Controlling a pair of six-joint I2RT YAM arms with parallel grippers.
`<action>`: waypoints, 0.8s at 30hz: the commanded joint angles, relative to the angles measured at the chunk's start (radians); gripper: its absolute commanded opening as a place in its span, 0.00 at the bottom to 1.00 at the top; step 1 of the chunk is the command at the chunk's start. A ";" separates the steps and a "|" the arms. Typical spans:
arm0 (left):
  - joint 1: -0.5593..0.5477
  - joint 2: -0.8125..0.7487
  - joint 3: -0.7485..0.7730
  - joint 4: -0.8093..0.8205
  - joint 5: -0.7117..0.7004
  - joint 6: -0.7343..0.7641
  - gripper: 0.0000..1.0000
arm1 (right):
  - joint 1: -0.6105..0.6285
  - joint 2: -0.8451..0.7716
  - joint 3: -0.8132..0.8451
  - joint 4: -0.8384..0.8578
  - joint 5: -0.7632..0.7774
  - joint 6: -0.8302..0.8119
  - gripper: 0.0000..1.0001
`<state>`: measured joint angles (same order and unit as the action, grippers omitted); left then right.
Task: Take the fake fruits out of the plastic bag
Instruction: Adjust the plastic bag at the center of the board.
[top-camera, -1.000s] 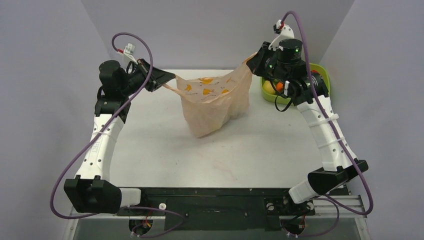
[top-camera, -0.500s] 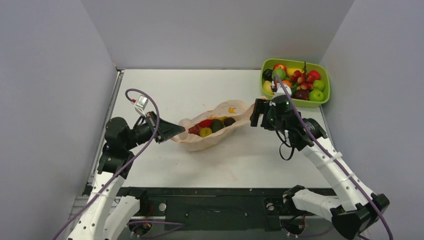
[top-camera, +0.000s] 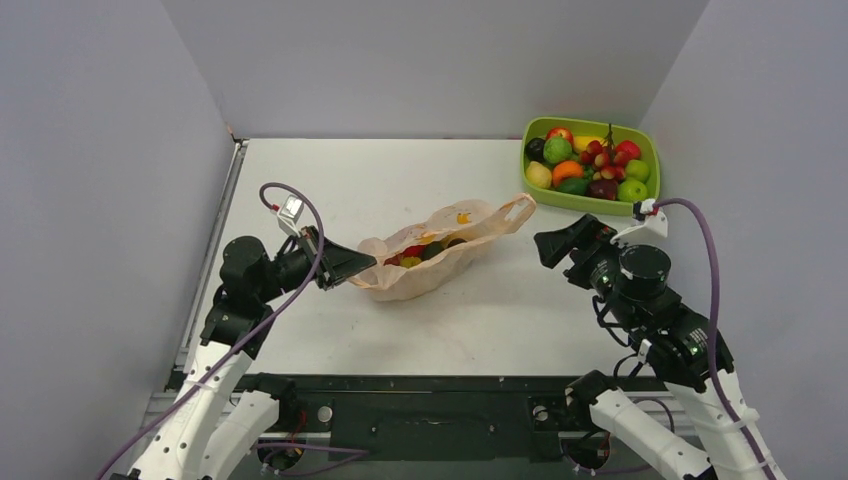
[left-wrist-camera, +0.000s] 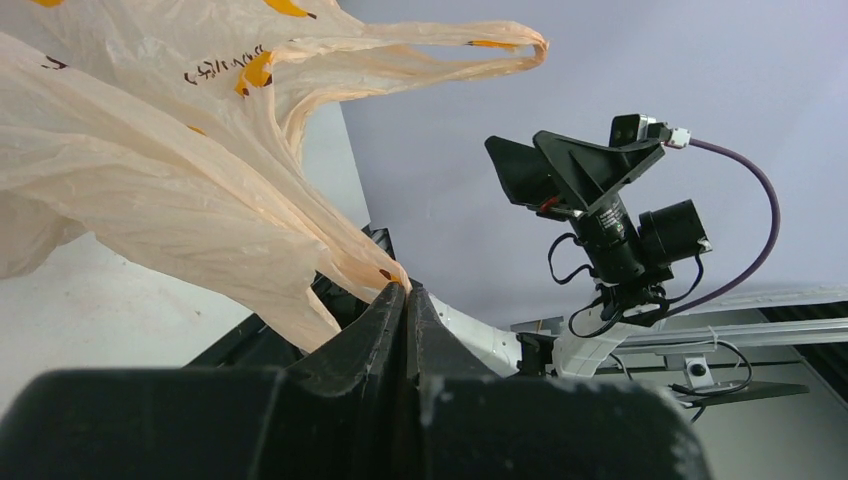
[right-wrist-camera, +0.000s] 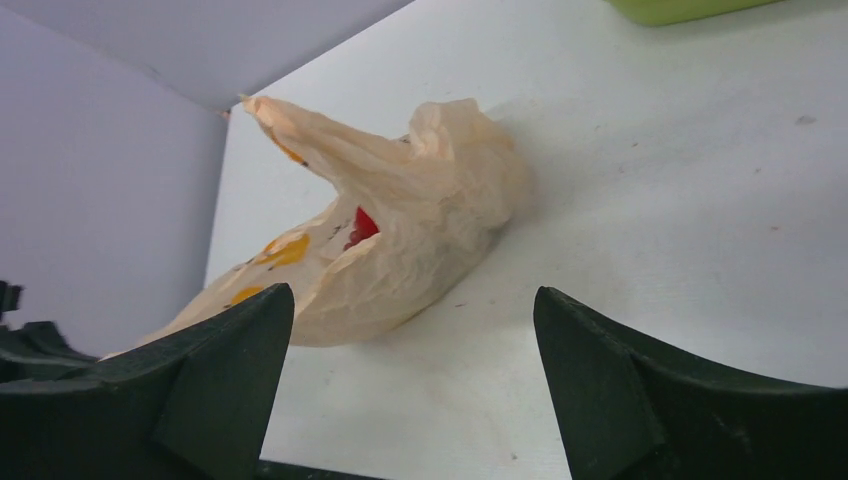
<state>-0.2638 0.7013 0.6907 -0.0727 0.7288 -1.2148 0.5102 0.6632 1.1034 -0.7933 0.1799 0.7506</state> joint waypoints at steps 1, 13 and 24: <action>-0.009 0.002 0.041 0.034 -0.012 0.008 0.00 | 0.050 -0.035 -0.044 0.118 -0.096 0.211 0.86; -0.022 0.003 0.051 0.036 -0.025 -0.003 0.00 | 0.661 0.194 -0.225 0.587 0.471 0.441 0.88; -0.025 -0.022 0.062 -0.022 -0.033 0.018 0.00 | 0.614 0.443 -0.234 0.687 0.558 0.626 0.80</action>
<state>-0.2829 0.6937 0.7040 -0.0952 0.6891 -1.2160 1.1526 1.0554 0.8761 -0.2092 0.6830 1.3128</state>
